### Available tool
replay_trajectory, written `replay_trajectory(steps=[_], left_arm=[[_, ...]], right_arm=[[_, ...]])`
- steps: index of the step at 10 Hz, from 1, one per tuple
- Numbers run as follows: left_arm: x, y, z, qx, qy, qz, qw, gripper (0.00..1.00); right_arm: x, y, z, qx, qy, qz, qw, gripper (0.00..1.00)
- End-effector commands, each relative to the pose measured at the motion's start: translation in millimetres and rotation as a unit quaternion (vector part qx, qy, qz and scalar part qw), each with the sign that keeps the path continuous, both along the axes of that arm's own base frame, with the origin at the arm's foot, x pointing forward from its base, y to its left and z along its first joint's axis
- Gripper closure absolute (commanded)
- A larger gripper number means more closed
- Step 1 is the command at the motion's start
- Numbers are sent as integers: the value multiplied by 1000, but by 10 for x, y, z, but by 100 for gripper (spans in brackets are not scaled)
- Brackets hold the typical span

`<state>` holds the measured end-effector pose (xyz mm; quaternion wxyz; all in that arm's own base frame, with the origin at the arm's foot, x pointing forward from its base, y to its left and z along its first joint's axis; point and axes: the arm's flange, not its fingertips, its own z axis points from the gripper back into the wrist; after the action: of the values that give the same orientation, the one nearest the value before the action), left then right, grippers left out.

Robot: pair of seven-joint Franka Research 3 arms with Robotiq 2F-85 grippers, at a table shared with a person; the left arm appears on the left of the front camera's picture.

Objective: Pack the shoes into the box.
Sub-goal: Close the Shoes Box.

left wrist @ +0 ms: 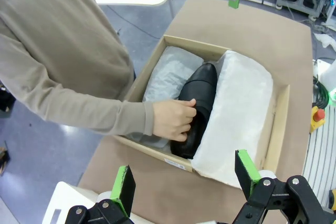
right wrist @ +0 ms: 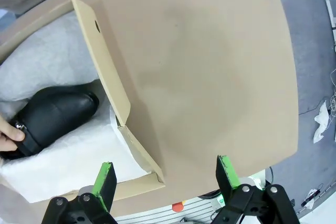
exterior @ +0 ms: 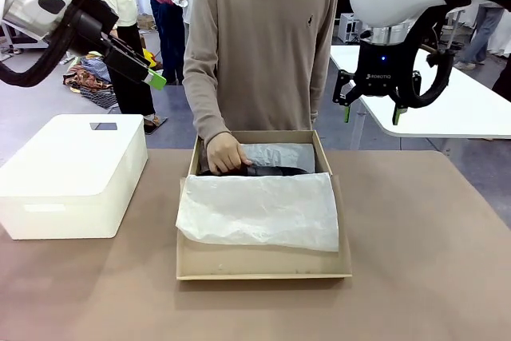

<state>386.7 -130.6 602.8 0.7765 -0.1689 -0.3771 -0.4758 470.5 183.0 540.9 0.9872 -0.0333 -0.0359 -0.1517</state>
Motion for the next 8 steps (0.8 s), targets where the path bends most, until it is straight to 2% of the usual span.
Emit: replay_trajectory(steps=[1, 4, 5, 7, 8], left_arm=[[4, 24, -34, -7, -5, -11, 1000, 0], [4, 24, -34, -7, -5, -11, 1000, 0], [4, 24, -34, -7, -5, -11, 1000, 0], [4, 24, -34, -7, -5, -11, 1000, 0], [4, 24, -34, -7, -5, -11, 1000, 0]], right_arm=[[21, -13, 36, -6, -5, 2, 1000, 0], [1, -1, 0, 0, 0, 0, 1000, 0], [-12, -70, -17, -9, 2, 35, 999, 0], [-62, -330, 2, -28, -23, 96, 995, 0], [-94, -486, -9, -41, -32, 152, 987, 0]])
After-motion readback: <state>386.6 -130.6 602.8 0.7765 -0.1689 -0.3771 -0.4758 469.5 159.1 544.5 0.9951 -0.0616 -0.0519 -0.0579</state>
